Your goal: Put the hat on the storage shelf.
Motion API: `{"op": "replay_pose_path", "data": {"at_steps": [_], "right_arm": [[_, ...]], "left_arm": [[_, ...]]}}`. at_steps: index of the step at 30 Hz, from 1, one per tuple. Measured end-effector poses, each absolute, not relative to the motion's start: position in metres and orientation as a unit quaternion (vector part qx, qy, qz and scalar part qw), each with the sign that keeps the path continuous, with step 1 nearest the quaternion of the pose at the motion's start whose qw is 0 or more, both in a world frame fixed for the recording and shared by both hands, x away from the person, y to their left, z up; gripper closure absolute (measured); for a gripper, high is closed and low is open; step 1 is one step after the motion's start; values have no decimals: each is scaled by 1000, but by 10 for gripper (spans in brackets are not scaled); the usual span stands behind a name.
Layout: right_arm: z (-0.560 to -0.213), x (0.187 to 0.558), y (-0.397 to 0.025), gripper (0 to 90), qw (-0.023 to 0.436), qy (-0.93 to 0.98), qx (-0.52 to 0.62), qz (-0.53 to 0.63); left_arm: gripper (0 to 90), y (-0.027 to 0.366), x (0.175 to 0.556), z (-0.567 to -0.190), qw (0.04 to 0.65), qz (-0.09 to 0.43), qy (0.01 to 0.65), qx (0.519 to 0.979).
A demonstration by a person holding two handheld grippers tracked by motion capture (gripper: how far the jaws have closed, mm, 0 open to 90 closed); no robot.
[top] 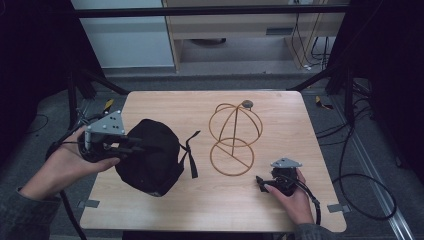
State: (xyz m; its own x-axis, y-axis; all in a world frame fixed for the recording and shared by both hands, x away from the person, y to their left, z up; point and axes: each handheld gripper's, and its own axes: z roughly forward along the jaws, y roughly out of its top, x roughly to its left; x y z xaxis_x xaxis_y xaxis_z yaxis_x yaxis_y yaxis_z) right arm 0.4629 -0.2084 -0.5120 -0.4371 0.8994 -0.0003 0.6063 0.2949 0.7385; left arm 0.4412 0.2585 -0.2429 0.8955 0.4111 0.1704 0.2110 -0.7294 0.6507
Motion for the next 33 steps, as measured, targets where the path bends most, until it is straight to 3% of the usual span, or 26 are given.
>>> {"op": "replay_pose_path", "data": {"at_steps": [33], "right_arm": [[-512, 463, -209, 88, 215, 776, 484, 341]], "left_arm": [[725, 248, 450, -177, 358, 198, 153, 899]]}}
